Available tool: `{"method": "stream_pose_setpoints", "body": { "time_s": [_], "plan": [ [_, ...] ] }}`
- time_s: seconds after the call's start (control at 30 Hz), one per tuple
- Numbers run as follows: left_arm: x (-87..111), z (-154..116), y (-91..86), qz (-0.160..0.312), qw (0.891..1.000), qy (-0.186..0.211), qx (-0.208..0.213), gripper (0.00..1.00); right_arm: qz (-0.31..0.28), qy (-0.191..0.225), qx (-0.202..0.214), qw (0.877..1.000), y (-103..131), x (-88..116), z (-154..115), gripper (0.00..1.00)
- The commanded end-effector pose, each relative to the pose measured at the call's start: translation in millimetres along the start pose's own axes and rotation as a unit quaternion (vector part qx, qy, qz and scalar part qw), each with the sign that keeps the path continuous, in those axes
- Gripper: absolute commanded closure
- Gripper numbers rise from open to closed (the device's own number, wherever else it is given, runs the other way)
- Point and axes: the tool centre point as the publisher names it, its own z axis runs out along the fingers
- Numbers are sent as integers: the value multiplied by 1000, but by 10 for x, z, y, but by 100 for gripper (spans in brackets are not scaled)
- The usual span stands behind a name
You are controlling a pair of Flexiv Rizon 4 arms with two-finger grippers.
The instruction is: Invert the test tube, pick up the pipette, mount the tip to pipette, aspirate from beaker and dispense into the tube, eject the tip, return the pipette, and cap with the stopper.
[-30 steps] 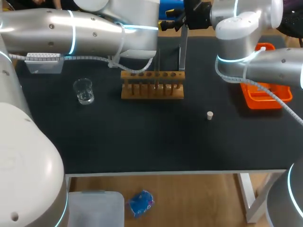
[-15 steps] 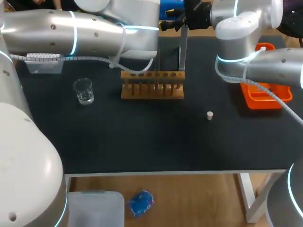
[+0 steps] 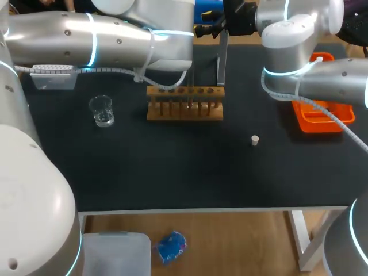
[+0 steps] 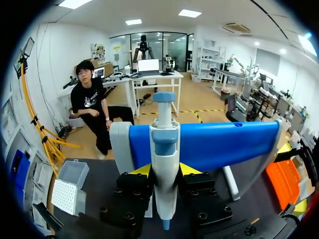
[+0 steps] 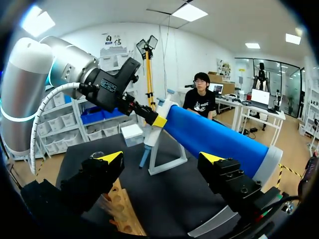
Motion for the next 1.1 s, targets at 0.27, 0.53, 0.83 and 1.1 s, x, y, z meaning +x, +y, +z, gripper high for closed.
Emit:
{"method": "stream_pose_setpoints", "body": {
  "time_s": [0.27,0.53,0.83,1.1],
  "plan": [
    [4,93,36,-2,1000,3,-7,100,0,-1,0,1000,-2,2,2,0],
    [1,118,61,-6,1000,4,-9,100,0,-1,0,1000,-2,2,2,0],
    [1,132,68,-10,1000,6,-7,100,0,-1,0,1000,-2,2,2,0],
    [9,137,81,-12,1000,8,-6,93,0,-1,0,1000,-2,2,2,0]
  ]
}}
